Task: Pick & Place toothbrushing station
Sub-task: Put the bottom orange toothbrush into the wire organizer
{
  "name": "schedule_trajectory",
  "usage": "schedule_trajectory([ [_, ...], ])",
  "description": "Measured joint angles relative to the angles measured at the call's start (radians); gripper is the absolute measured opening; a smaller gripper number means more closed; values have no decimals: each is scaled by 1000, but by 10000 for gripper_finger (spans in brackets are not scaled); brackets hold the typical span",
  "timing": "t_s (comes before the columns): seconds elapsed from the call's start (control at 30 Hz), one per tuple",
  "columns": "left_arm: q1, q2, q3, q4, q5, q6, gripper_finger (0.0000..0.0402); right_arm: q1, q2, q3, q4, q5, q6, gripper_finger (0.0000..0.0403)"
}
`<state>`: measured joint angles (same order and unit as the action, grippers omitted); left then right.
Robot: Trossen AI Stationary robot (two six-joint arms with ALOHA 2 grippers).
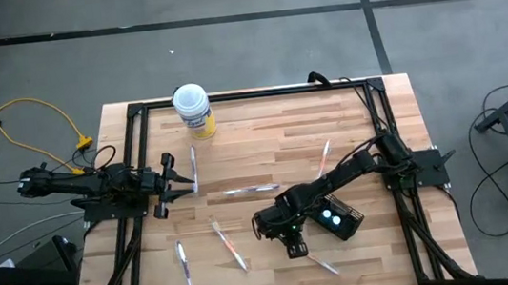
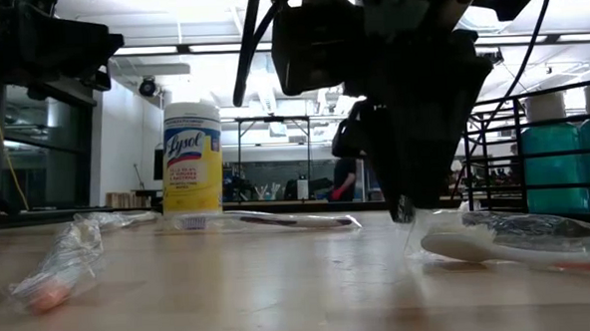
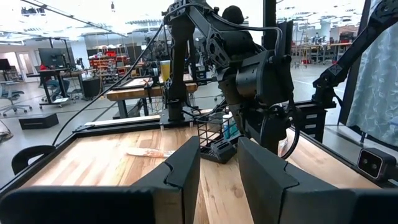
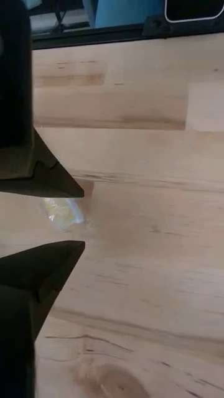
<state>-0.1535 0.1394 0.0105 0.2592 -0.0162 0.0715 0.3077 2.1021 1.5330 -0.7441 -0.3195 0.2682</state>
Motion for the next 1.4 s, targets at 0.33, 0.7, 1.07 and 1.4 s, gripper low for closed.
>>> schedule_trajectory([
  [0.33, 0, 0, 0, 0, 0, 0, 103, 0, 1, -24, 16, -23, 26, 113],
  [0.7, 0, 0, 0, 0, 0, 0, 103, 0, 2, -27, 39, -25, 27, 113],
  [1.07, 0, 0, 0, 0, 0, 0, 103, 0, 2, -27, 38, -20, 31, 66],
  [1.4, 0, 0, 0, 0, 0, 0, 103, -2, 2, -27, 39, -20, 44, 5],
])
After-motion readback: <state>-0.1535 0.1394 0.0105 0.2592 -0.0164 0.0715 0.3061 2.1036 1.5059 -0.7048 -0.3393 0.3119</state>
